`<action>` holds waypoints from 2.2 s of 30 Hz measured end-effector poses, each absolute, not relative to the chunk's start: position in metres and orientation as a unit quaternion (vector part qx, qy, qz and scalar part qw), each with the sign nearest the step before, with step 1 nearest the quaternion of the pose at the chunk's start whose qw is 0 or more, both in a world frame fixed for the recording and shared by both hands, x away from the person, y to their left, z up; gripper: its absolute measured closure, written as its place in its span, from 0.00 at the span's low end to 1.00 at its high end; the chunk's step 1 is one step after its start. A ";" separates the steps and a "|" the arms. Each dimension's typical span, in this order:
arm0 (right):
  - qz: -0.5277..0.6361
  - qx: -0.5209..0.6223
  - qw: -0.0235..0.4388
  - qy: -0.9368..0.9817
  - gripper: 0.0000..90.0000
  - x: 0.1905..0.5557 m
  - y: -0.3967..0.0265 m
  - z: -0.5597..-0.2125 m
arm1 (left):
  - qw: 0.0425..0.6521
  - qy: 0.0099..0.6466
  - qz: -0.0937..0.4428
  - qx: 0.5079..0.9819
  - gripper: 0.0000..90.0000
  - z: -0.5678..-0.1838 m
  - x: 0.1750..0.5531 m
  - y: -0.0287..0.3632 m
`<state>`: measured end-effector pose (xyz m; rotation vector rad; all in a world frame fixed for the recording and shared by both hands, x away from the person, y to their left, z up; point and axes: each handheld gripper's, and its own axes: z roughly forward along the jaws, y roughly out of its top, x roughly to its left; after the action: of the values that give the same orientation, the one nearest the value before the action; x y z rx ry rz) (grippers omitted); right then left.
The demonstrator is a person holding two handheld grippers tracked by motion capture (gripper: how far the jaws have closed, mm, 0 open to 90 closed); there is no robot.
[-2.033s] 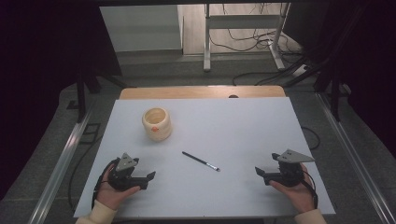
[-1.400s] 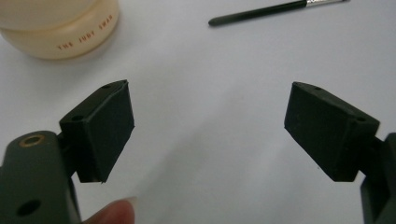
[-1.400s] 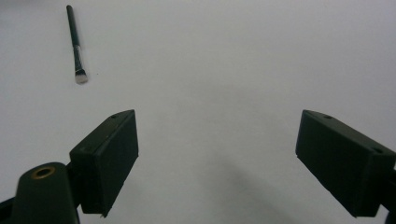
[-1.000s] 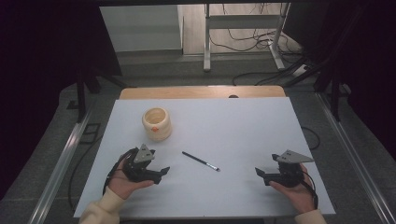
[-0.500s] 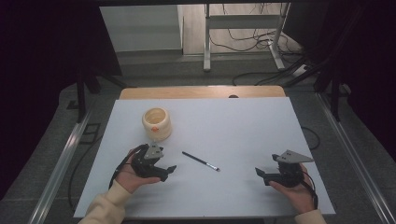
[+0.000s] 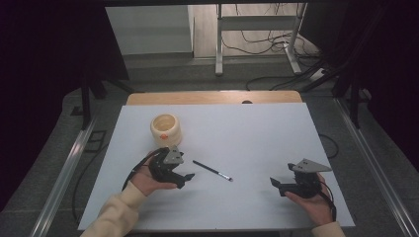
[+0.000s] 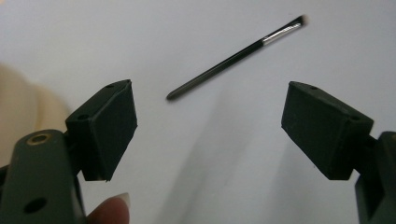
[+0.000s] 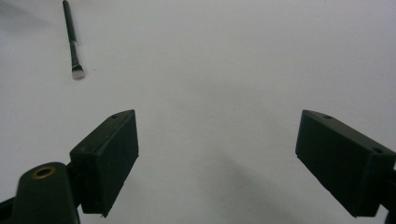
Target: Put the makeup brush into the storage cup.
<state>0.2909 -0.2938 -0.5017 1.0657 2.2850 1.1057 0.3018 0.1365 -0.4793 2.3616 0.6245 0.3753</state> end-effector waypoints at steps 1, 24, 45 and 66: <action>0.394 0.380 0.193 0.815 0.15 0.291 -0.294 -0.502 | 0.325 0.235 0.140 0.905 0.20 -0.478 0.304 0.134; 0.393 0.379 0.192 0.815 0.15 0.292 -0.295 -0.503 | 0.282 0.148 0.122 0.940 0.21 -0.485 0.336 0.096; 0.392 0.379 0.191 0.816 0.15 0.292 -0.295 -0.503 | 0.262 0.122 0.113 0.951 0.20 -0.485 0.346 0.079; 0.391 0.380 0.189 0.817 0.15 0.292 -0.295 -0.504 | 0.239 0.082 0.086 0.964 0.20 -0.496 0.354 0.058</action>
<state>0.2923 -0.2948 -0.5040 1.0672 2.2973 1.0985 0.3535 0.0580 -0.4956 2.6396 0.2244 0.2365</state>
